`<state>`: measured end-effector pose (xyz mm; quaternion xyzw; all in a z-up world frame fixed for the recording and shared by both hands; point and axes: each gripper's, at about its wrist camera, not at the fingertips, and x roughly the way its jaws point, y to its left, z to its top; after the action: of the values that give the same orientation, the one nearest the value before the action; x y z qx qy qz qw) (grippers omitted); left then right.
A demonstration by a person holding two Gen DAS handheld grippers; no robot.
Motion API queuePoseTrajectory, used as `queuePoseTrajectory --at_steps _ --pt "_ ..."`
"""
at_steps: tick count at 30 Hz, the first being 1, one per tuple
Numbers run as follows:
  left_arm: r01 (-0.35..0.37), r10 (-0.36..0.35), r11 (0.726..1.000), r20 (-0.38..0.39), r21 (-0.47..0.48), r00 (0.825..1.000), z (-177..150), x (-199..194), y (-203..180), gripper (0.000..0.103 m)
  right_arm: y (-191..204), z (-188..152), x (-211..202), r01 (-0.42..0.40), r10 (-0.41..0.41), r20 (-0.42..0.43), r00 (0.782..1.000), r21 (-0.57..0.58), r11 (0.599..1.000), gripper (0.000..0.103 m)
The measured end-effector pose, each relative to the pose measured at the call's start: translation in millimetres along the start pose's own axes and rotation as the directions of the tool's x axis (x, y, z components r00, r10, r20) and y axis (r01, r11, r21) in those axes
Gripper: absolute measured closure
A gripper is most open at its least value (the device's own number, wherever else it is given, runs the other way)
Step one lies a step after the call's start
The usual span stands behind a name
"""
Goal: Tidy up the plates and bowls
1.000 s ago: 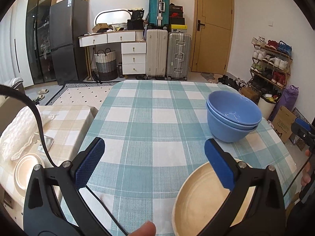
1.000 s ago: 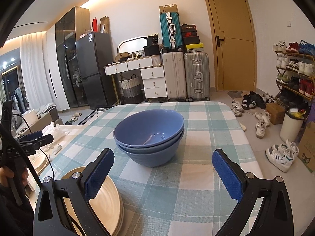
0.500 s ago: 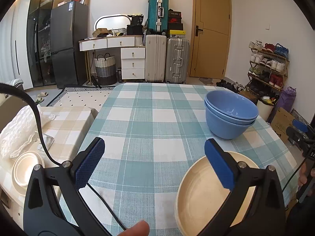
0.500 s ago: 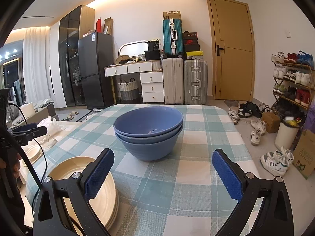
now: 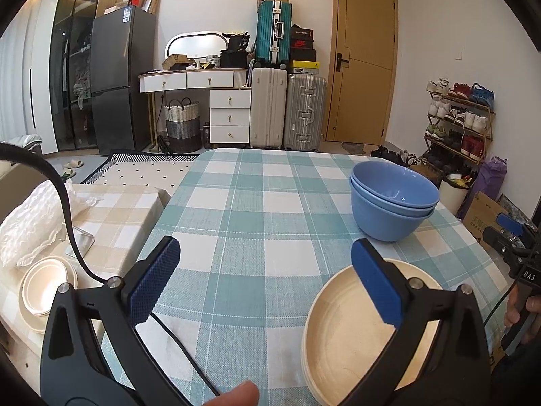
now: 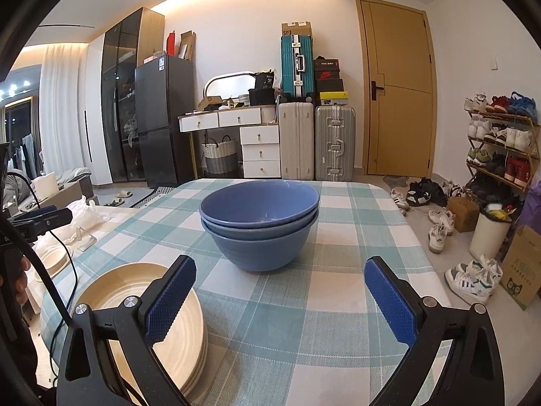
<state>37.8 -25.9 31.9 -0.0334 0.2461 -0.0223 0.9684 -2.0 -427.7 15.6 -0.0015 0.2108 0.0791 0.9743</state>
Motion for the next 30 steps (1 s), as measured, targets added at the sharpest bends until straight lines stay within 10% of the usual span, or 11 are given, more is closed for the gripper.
queuePoseTrajectory --at_steps 30 --pt "0.001 -0.001 1.000 -0.029 -0.003 1.000 -12 10 -8 0.002 6 -15 -5 0.025 -0.025 -0.015 1.000 0.012 1.000 0.001"
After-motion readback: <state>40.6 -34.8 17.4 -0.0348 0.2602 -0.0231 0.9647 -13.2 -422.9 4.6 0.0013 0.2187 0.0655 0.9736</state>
